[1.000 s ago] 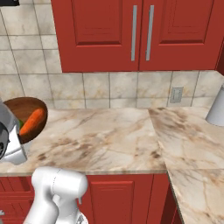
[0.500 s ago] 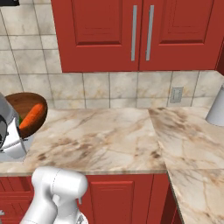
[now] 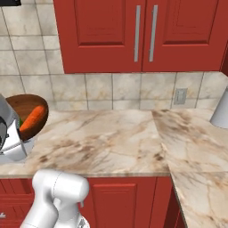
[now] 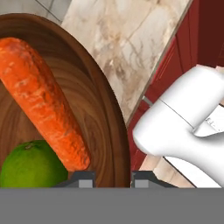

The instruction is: Place the bowl with the carrot and lime on the second highest shelf of the fridge. Place the bowl with the steak and chicken drumstick on the top shelf of the fridge.

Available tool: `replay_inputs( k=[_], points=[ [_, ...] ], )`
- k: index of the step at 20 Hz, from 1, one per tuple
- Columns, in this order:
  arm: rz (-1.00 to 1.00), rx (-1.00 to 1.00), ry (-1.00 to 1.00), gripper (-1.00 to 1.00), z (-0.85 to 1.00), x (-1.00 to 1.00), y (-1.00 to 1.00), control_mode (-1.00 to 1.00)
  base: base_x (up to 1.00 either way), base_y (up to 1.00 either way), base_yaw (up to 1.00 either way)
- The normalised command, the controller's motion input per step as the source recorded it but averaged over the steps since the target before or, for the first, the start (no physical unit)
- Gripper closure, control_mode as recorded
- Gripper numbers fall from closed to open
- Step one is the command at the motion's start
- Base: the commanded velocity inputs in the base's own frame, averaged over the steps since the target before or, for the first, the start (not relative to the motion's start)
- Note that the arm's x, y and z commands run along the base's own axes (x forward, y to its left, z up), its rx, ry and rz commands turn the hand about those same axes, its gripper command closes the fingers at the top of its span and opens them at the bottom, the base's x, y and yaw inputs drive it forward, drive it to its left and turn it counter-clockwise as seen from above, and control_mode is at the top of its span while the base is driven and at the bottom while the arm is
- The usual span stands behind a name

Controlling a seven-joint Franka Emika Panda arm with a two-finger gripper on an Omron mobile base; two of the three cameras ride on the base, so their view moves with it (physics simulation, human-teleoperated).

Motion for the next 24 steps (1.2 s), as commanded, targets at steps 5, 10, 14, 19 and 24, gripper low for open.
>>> replay_inputs(
  k=[5, 10, 14, 19, 24],
  points=[
    [0.00, 0.00, 0.00, 1.00, 0.00, 0.00, 0.00, 1.00, -0.26, 0.02, 0.36],
    [0.00, 0.00, 0.00, 1.00, 0.00, 0.00, 0.00, 1.00, -0.30, 0.00, 0.64],
    [0.00, 0.00, 0.00, 1.00, 0.00, 0.00, 0.00, 1.00, -0.22, 0.01, 0.70],
    [0.00, 0.00, 0.00, 1.00, 0.00, 0.00, 0.00, 1.00, -0.11, 0.08, 0.71],
    [0.00, 0.00, 0.00, 1.00, 0.00, 0.00, 0.00, 1.00, 0.00, 0.37, 0.70]
  ],
)
